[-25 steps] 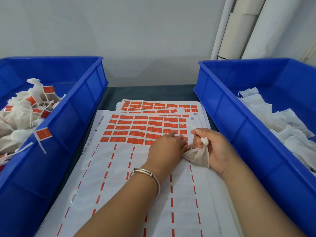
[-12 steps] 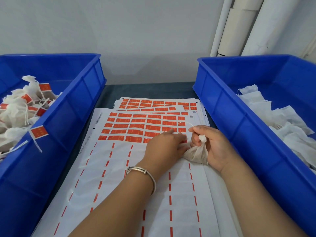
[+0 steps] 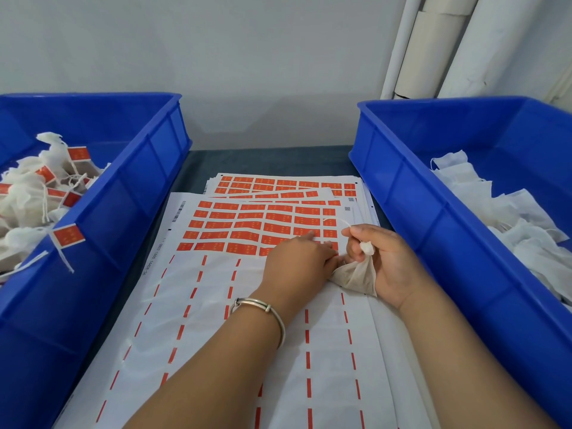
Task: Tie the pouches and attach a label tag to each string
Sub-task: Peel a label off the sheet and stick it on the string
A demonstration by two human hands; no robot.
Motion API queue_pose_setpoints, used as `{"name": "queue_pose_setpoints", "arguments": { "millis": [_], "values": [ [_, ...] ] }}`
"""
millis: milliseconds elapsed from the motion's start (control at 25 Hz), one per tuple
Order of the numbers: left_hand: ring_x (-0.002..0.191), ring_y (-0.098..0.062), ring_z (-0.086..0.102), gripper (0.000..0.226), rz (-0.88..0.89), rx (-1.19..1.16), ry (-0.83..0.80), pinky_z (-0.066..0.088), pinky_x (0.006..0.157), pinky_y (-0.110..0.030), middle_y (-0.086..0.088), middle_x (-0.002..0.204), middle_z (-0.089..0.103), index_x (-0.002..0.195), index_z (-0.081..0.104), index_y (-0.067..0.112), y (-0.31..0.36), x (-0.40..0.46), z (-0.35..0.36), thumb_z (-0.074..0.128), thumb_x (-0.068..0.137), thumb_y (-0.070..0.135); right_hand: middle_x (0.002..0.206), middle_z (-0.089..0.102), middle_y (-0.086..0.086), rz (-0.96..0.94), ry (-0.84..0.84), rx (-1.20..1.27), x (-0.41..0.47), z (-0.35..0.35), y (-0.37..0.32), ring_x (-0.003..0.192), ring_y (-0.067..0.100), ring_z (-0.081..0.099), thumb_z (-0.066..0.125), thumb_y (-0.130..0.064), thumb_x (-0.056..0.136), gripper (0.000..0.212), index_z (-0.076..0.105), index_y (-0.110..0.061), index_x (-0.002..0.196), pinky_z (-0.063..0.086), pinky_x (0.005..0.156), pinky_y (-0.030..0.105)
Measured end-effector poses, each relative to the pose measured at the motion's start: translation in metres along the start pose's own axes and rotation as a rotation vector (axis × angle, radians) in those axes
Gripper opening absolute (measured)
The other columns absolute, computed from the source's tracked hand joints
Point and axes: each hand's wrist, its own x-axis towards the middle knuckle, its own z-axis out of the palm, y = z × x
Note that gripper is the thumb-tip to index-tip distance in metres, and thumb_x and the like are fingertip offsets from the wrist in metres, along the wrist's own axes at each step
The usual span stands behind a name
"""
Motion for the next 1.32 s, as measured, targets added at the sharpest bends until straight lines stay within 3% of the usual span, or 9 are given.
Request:
{"name": "queue_pose_setpoints", "arguments": {
  "millis": [280, 440, 800, 880, 960, 1040, 1160, 1320],
  "values": [
    [0.117, -0.02, 0.055, 0.037, -0.012, -0.029, 0.068, 0.048, 0.089, -0.033, 0.002, 0.132, 0.056, 0.114, 0.064, 0.027, 0.0007, -0.0025, 0.0001, 0.037, 0.097, 0.045, 0.06, 0.065, -0.003, 0.009, -0.008, 0.028, -0.0019, 0.0009, -0.0011, 0.047, 0.009, 0.054, 0.056, -0.016, 0.09, 0.021, 0.06, -0.004, 0.107, 0.051, 0.054, 0.021],
    [0.126, -0.017, 0.047, 0.039, -0.022, -0.049, 0.037, 0.045, 0.095, -0.036, 0.007, 0.134, 0.055, 0.119, 0.063, 0.031, 0.0004, -0.0009, -0.0002, 0.041, 0.094, 0.052, 0.059, 0.063, -0.002, 0.002, -0.001, 0.015, -0.0021, 0.0015, -0.0014, 0.049, 0.009, 0.053, 0.056, -0.015, 0.091, 0.016, 0.064, -0.004, 0.1, 0.051, 0.052, 0.022],
    [0.128, -0.016, 0.045, 0.039, 0.042, -0.016, 0.093, 0.043, 0.1, -0.036, 0.007, 0.127, 0.061, 0.116, 0.066, 0.026, 0.0001, -0.0006, 0.0017, 0.035, 0.099, 0.043, 0.058, 0.064, -0.003, -0.002, 0.007, 0.03, 0.0005, 0.0006, -0.0003, 0.046, 0.007, 0.05, 0.055, -0.012, 0.09, 0.015, 0.061, -0.003, 0.101, 0.049, 0.051, 0.021],
    [0.12, -0.016, 0.052, 0.038, 0.072, -0.037, 0.16, 0.045, 0.097, -0.032, 0.005, 0.115, 0.067, 0.106, 0.069, 0.022, -0.0007, -0.002, 0.0021, 0.036, 0.099, 0.038, 0.059, 0.064, -0.003, -0.001, 0.003, 0.029, 0.0008, 0.0002, 0.0, 0.046, 0.007, 0.051, 0.056, -0.012, 0.089, 0.017, 0.061, -0.003, 0.102, 0.049, 0.052, 0.021],
    [0.099, -0.017, 0.059, 0.034, 0.082, -0.065, 0.233, 0.048, 0.086, -0.028, 0.001, 0.099, 0.069, 0.096, 0.07, 0.017, -0.0008, -0.0034, 0.0023, 0.04, 0.098, 0.034, 0.059, 0.064, -0.002, 0.003, -0.001, 0.023, 0.0012, -0.0003, 0.0002, 0.046, 0.007, 0.051, 0.056, -0.013, 0.089, 0.015, 0.064, -0.003, 0.098, 0.05, 0.054, 0.022],
    [0.082, -0.015, 0.054, 0.03, 0.045, -0.114, 0.306, 0.047, 0.074, -0.026, 0.0, 0.09, 0.068, 0.092, 0.07, 0.016, -0.0003, -0.0033, 0.0032, 0.046, 0.095, 0.033, 0.057, 0.061, 0.0, 0.002, 0.003, 0.001, 0.0016, -0.0007, 0.0002, 0.046, 0.008, 0.048, 0.057, -0.014, 0.09, 0.015, 0.069, -0.006, 0.088, 0.048, 0.055, 0.022],
    [0.077, -0.011, 0.05, 0.02, -0.071, -0.301, 0.361, 0.041, 0.067, -0.02, 0.001, 0.088, 0.066, 0.092, 0.069, 0.015, -0.0011, -0.0022, 0.0052, 0.054, 0.092, 0.029, 0.054, 0.053, 0.002, -0.012, 0.006, -0.05, 0.0023, -0.0005, 0.0005, 0.046, 0.009, 0.045, 0.056, -0.016, 0.09, 0.023, 0.073, -0.011, 0.076, 0.047, 0.056, 0.023],
    [0.071, -0.006, 0.052, 0.007, -0.302, -0.62, 0.391, 0.036, 0.06, -0.008, 0.014, 0.083, 0.051, 0.086, 0.056, 0.026, -0.0065, 0.0001, 0.0005, 0.056, 0.091, 0.029, 0.056, 0.057, 0.001, -0.003, 0.037, -0.076, 0.0011, 0.0032, -0.001, 0.046, 0.009, 0.049, 0.057, -0.018, 0.091, 0.024, 0.076, -0.016, 0.077, 0.048, 0.052, 0.023]
  ]
}}
